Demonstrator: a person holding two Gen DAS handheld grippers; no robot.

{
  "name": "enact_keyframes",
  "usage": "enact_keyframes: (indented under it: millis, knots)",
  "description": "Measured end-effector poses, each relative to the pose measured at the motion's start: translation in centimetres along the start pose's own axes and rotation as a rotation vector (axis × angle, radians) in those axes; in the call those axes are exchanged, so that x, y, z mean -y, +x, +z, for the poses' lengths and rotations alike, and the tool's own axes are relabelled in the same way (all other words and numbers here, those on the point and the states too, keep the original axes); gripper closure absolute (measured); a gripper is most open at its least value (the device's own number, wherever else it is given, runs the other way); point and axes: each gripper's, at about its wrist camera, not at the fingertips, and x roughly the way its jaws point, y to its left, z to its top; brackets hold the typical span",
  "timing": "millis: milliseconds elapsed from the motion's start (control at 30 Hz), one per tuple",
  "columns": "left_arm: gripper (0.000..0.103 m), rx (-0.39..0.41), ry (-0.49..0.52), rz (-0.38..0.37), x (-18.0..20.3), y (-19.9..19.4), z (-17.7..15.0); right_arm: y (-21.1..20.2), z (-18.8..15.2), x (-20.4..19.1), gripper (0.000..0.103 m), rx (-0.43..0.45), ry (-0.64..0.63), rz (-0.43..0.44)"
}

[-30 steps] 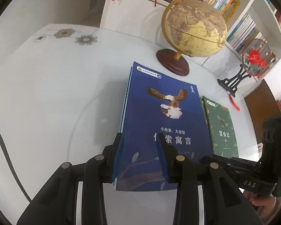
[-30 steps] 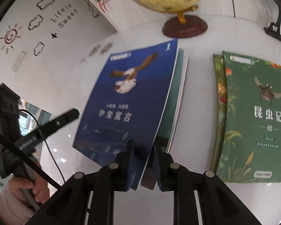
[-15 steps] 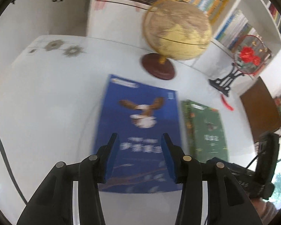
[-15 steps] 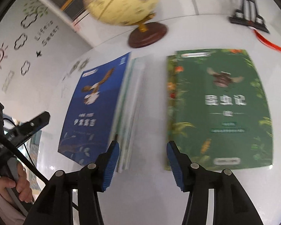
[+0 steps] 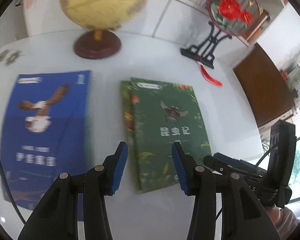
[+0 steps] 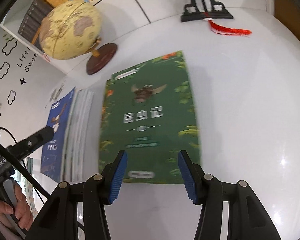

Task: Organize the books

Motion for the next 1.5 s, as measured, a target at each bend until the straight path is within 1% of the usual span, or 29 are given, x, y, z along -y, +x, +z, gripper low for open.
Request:
enact_keyframes:
  millis: [67,133,200,300,367,533,733,800,833,867,900,967,1000,1033,1067,1100,1133,1200,1267,1333,1433,1467,1500]
  knots:
    - [0.06,-0.028,-0.006,0.021,0.7,1.3,-0.1,0.1,0.5,0.8,0.052,-0.003,-0.011,0.003]
    - [0.06,-0.056,-0.02,0.018,1.1,2.5,-0.3,0.3,1.1,1.2,0.052,-0.006,-0.03,-0.003]
    - [0.06,-0.068,-0.039,0.018,1.4,3.5,-0.5,0.7,1.6,1.8,0.052,-0.014,-0.045,-0.006]
    - [0.06,-0.083,-0.054,0.052,1.5,4.8,-0.6,1.6,2.4,2.6,0.052,-0.045,-0.049,0.006]
    - [0.06,-0.091,-0.064,0.057,1.4,5.5,-0.8,2.2,2.7,2.9,0.052,-0.063,-0.054,0.015]
    - [0.06,-0.087,-0.046,0.12,1.2,6.2,-0.9,2.9,2.9,3.5,0.052,-0.087,-0.065,0.026]
    - [0.06,-0.098,-0.062,0.132,0.7,6.7,-1.0,3.2,2.9,3.9,0.051,-0.099,-0.058,0.057]
    - [0.057,-0.107,-0.064,0.128,0.6,6.9,-1.1,3.4,2.9,3.8,0.05,-0.108,-0.058,0.077]
    - [0.055,-0.109,-0.063,0.131,0.6,7.1,-1.1,3.4,3.0,3.8,0.049,-0.112,-0.06,0.085]
    - [0.046,-0.1,-0.057,0.144,0.6,7.1,-1.2,3.5,3.0,3.7,0.048,-0.114,-0.061,0.09]
    - [0.038,-0.102,-0.056,0.152,0.5,7.2,-1.2,3.5,3.0,3.6,0.045,-0.111,-0.06,0.094]
    - [0.035,-0.097,-0.046,0.149,0.7,7.4,-1.3,3.5,2.8,3.5,0.04,-0.103,-0.059,0.101]
    - [0.034,-0.101,-0.03,0.154,1.0,7.6,-1.4,3.6,2.8,3.3,0.036,-0.098,-0.059,0.105]
    - [0.033,-0.113,-0.015,0.143,1.2,7.8,-1.5,3.6,2.7,3.1,0.032,-0.093,-0.059,0.107]
    - [0.029,-0.131,-0.007,0.132,1.4,8.2,-1.8,3.7,2.6,2.9,0.029,-0.092,-0.059,0.107]
    - [0.028,-0.118,0.011,0.14,1.7,8.1,-2.0,3.8,2.5,2.7,0.026,-0.092,-0.061,0.101]
    - [0.029,-0.123,0.034,0.154,2.1,8.2,-2.3,3.8,2.4,2.4,0.024,-0.094,-0.066,0.092]
    - [0.028,-0.125,0.04,0.146,2.2,8.1,-2.6,4.0,2.2,1.9,0.022,-0.102,-0.077,0.083]
    - [0.028,-0.127,0.016,0.12,2.0,7.8,-2.7,4.0,2.0,1.7,0.021,-0.104,-0.074,0.071]
    - [0.028,-0.131,0.009,0.116,1.9,7.6,-2.9,3.9,1.8,1.9,0.02,-0.116,-0.058,0.099]
    - [0.028,-0.138,0.032,0.13,2.5,7.3,-3.4,3.7,1.7,2.1,0.02,-0.141,-0.059,0.11]
    - [0.029,-0.125,0.045,0.13,2.9,6.8,-3.5,3.6,1.6,2.1,0.02,-0.151,-0.061,0.11]
    - [0.029,-0.114,0.063,0.145,3.3,6.5,-3.6,3.4,1.4,2.0,0.021,-0.152,-0.061,0.111]
